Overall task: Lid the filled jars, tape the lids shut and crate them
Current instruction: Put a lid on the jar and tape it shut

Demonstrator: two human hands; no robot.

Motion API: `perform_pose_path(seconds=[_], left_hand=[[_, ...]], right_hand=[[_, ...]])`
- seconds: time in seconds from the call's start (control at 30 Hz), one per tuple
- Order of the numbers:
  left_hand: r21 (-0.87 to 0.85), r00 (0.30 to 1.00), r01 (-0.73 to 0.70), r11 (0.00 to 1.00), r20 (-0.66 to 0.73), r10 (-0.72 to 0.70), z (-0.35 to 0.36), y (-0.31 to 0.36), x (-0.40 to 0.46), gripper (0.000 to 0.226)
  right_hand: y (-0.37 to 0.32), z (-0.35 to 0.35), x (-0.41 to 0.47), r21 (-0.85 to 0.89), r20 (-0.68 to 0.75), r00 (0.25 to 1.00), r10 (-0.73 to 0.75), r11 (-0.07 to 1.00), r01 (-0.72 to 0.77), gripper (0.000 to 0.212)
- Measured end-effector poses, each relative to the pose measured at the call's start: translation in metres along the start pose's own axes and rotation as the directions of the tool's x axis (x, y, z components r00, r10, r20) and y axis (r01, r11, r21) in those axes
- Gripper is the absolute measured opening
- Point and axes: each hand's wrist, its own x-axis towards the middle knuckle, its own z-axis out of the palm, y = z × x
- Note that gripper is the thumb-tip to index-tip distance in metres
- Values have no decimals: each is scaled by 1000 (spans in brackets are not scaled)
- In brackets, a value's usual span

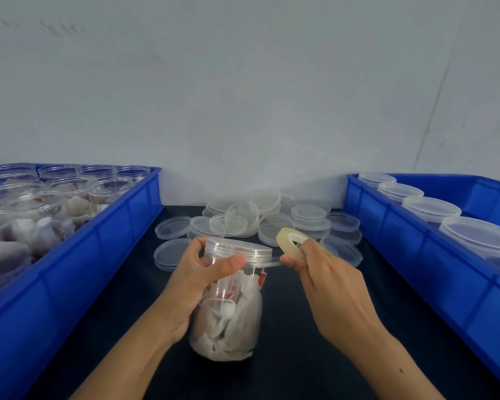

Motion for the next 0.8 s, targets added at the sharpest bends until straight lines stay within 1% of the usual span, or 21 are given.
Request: perform_pose_path(seconds=[0.07, 0.13, 0.27, 0.33, 0.4, 0.43, 0.5, 0.57, 0.63, 0.7, 0.77, 0.8], left_hand=[[4, 1000, -3, 1000, 2, 3, 1, 1, -1, 110], [0, 1000, -6, 1000, 9, 6, 2, 1, -3, 117], [-9, 999, -5, 1000, 34, 6, 3, 1, -5, 120], [-34, 999, -1, 999, 54, 3, 3, 1, -5, 118], [-63, 997, -3, 998, 75, 8, 3, 0, -6, 112], [-75, 997, -7, 997, 82, 13, 3, 0, -7, 105], [-73, 997, -17, 997, 78, 23, 3, 0, -8, 81], [-18, 998, -43, 999, 35, 44, 5, 0, -10, 65], [61, 993, -110, 992, -27, 112, 8, -2, -12, 62], [140, 975, -187, 972, -92, 201, 13, -3, -16, 59], [195, 967, -214, 957, -100, 236, 17, -2, -19, 54], [239, 967, -206, 949, -99, 235, 19, -3, -20, 58]], right_hand=[[0, 1, 0, 9, -5, 1000, 10, 1000, -10, 55], [-1, 2, 0, 42, 21, 1000, 20, 999, -21, 55], [-3, 5, -2, 123, 60, 998, 20, 992, -27, 58], [-5, 6, -3, 193, 87, 995, 40, 980, -57, 60], [-7, 8, -4, 253, 119, 990, 76, 962, -105, 62], [-8, 9, -5, 273, 120, 989, 91, 954, -122, 58], [-11, 9, -5, 307, 114, 986, 120, 940, -150, 52], [-13, 9, -6, 304, 116, 984, 134, 939, -164, 50], [-17, 9, -7, 305, 116, 984, 133, 938, -162, 48], [-20, 10, -9, 332, 111, 985, 134, 929, -164, 51], [-22, 9, -9, 336, 101, 986, 135, 928, -161, 55], [-22, 9, -9, 337, 93, 987, 132, 928, -156, 55]])
